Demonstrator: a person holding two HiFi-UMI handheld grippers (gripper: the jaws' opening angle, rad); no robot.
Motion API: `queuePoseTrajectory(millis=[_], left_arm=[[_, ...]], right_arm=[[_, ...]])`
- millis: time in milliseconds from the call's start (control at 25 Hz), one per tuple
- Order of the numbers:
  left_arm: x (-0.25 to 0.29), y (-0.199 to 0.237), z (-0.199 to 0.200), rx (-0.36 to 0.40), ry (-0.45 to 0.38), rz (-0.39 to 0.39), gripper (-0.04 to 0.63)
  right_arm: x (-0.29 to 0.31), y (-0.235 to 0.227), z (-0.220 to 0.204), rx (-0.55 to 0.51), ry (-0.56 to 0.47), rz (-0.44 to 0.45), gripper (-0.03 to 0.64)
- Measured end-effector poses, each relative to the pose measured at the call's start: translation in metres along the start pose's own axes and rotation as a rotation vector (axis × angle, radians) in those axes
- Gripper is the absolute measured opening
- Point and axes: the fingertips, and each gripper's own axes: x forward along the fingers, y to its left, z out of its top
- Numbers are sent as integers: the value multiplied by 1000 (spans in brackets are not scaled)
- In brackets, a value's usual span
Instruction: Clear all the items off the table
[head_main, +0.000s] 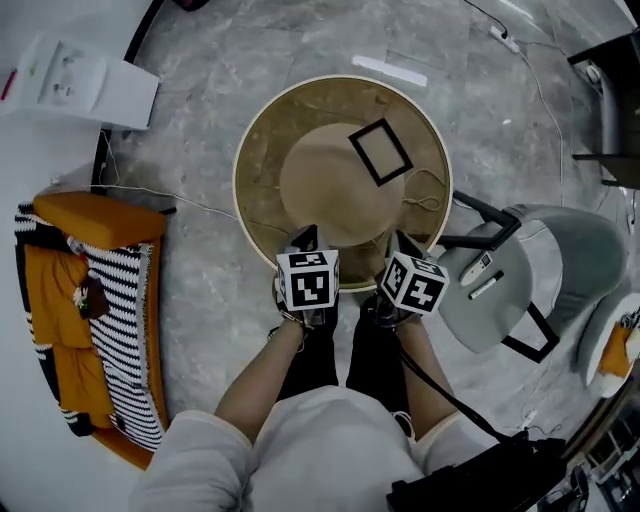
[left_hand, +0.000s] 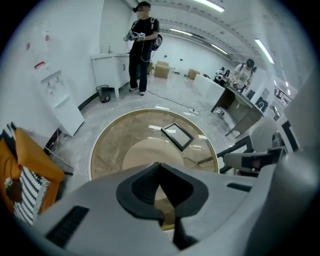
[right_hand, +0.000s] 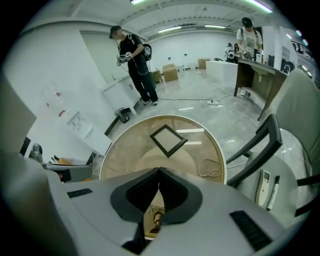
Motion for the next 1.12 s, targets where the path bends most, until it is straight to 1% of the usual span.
queuePoseTrajectory(millis=[120, 240, 480, 760, 920, 1120], left_arm=[[-4, 10, -1, -48, -8, -4, 9], [-2, 10, -4, -60, -5, -8, 8], [25, -10, -9, -32, 17, -34, 8], [89, -26, 1, 22, 23, -62, 8], [122, -36, 6, 31, 35, -73, 8], [144, -43, 15, 42, 33, -67, 8]], right_arm=[[1, 9, 2, -20, 14, 0, 25], [1, 7, 2, -25, 17, -5, 25], [9, -20, -4, 6, 15, -33, 25], [46, -59, -9, 69, 0, -66, 25], [65, -82, -11, 100, 4, -85, 25], [74, -97, -16, 131, 13, -95, 25]])
